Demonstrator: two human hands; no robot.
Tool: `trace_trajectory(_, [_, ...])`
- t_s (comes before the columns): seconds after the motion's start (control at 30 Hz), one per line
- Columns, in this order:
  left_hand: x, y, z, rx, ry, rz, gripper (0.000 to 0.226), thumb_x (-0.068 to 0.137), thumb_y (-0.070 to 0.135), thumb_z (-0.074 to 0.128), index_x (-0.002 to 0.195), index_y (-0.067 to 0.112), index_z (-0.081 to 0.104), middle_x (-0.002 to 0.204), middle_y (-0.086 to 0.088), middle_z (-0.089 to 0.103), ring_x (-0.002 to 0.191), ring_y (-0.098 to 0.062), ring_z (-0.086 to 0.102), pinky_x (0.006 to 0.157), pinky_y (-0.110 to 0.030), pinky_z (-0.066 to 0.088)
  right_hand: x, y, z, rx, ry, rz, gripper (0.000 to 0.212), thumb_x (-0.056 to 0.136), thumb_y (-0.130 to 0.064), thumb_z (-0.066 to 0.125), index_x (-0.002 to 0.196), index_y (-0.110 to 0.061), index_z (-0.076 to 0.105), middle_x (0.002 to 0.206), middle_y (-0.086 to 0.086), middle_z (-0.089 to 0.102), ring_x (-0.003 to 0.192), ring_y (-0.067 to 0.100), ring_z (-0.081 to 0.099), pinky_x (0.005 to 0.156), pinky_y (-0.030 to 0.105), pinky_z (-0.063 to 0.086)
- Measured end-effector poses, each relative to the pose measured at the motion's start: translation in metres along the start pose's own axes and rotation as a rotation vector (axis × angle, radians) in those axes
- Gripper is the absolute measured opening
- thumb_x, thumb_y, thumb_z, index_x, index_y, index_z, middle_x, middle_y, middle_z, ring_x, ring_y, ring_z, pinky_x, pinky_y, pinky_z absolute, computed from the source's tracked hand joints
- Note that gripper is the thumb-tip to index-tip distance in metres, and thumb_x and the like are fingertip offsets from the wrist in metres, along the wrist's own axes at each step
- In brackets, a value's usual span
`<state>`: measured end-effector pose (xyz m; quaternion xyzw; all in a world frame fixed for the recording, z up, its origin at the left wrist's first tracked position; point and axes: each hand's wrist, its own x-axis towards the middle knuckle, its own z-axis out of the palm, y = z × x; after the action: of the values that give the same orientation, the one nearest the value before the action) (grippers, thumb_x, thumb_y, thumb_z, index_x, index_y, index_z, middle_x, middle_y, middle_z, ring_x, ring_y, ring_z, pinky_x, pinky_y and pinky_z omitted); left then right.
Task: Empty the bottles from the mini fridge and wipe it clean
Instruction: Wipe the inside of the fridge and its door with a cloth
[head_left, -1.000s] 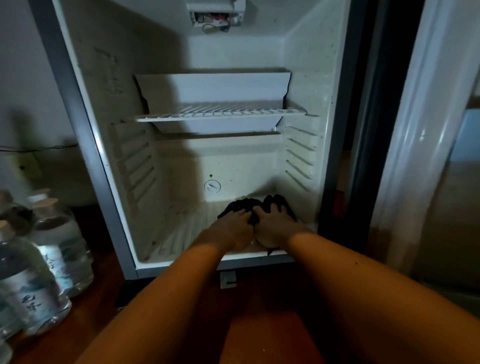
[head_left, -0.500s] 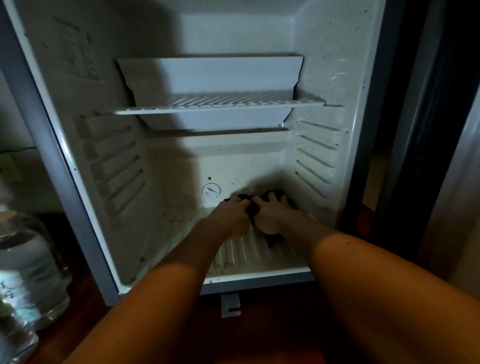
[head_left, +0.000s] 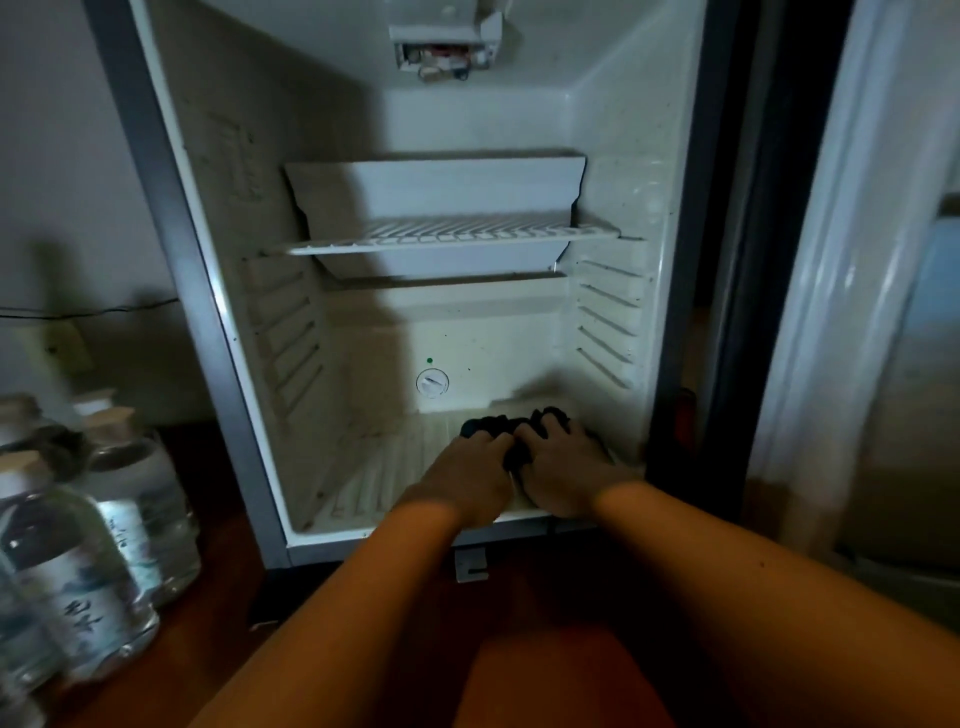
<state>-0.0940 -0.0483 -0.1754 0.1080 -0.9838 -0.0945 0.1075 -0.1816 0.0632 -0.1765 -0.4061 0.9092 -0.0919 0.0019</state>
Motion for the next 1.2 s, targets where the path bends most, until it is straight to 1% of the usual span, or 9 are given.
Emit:
trace_trajectory(0.13, [-0.030,0.019,-0.002,0.014,-0.034,-0.028,0.032,0.097,0.024,0.039,0.129,0.022,0.044,0.126,-0.007,0.049,0.111,-0.027,0.047,0.094,-0.038,0.042,-0.040,-0.007,-0.001,-0.115,0.010,-0.005,0.061,0.095,-0.041,0.045,0.148,-0.028,0.018,0.149,0.009,0.024,0.134,0.039,0.021,0.109,0.049,0.029])
trace_trajectory(0.27, [-0.054,0.031,-0.004,0.083,-0.042,-0.035,0.043,0.098,0.029,0.043,0.140,0.022,0.034,0.133,-0.008,0.045,0.118,-0.029,0.046,0.098,-0.043,0.044,-0.057,-0.019,-0.010,-0.188,-0.039,0.024,0.077,0.090,-0.042,0.059,0.151,-0.028,0.014,0.151,0.008,0.023,0.138,0.038,0.018,0.108,0.048,0.033])
trace_trajectory(0.4, [-0.073,0.025,-0.005,0.064,0.053,-0.024,0.037,0.098,0.029,0.040,0.134,0.021,0.037,0.124,-0.008,0.052,0.105,-0.025,0.053,0.085,-0.038,0.048,-0.057,-0.031,-0.027,0.006,-0.065,0.023,0.055,0.090,-0.027,0.060,0.139,-0.028,0.035,0.139,0.010,0.033,0.131,0.035,0.031,0.104,0.046,0.040])
trace_trajectory(0.5, [-0.079,0.016,-0.006,0.032,0.152,-0.025,0.046,0.095,0.028,0.045,0.138,0.021,0.031,0.127,-0.006,0.053,0.105,-0.025,0.055,0.079,-0.034,0.047,-0.051,-0.039,-0.020,0.158,0.155,-0.038,0.034,0.088,-0.019,0.058,0.119,-0.027,0.047,0.128,0.007,0.034,0.116,0.029,0.040,0.094,0.043,0.046])
trace_trajectory(0.6, [-0.084,0.004,-0.008,0.141,0.043,-0.062,0.054,0.095,0.030,0.050,0.143,0.012,0.031,0.144,-0.010,0.041,0.128,-0.026,0.041,0.102,-0.038,0.041,-0.044,-0.046,0.009,0.033,0.073,-0.167,0.056,0.094,-0.038,0.049,0.146,-0.034,0.028,0.154,0.008,0.018,0.138,0.033,0.023,0.111,0.046,0.030])
trace_trajectory(0.7, [-0.085,-0.005,-0.007,0.199,-0.029,-0.087,0.060,0.098,0.033,0.042,0.149,0.010,0.022,0.156,-0.008,0.024,0.142,-0.023,0.024,0.114,-0.039,0.029,-0.029,-0.043,0.024,-0.011,-0.015,-0.182,0.064,0.098,-0.050,0.035,0.152,-0.040,0.003,0.162,0.004,0.002,0.148,0.030,0.003,0.119,0.049,0.009])
trace_trajectory(0.9, [-0.051,-0.030,-0.011,0.125,-0.068,-0.163,0.055,0.098,0.030,0.032,0.151,0.017,0.022,0.153,-0.003,0.029,0.138,-0.023,0.031,0.110,-0.043,0.034,0.013,-0.043,0.019,-0.038,-0.089,-0.203,0.061,0.096,-0.055,0.032,0.150,-0.047,0.005,0.160,0.000,0.008,0.146,0.029,0.011,0.115,0.055,0.018])
trace_trajectory(1.03, [-0.027,-0.055,-0.011,0.166,-0.011,-0.166,0.049,0.097,0.026,0.035,0.143,0.010,0.035,0.142,-0.009,0.044,0.126,-0.026,0.044,0.099,-0.038,0.039,0.048,-0.050,0.019,-0.017,-0.089,-0.206,0.059,0.094,-0.056,0.032,0.147,-0.050,0.007,0.159,0.002,0.011,0.145,0.034,0.013,0.113,0.058,0.020])
trace_trajectory(1.2, [0.009,-0.078,-0.017,0.151,-0.032,-0.218,0.044,0.098,0.015,0.034,0.138,0.001,0.046,0.143,-0.017,0.045,0.129,-0.029,0.041,0.105,-0.037,0.036,0.098,-0.061,0.018,-0.038,-0.141,-0.198,0.061,0.096,-0.051,0.033,0.150,-0.047,0.005,0.162,0.003,0.004,0.147,0.036,0.006,0.115,0.058,0.017])
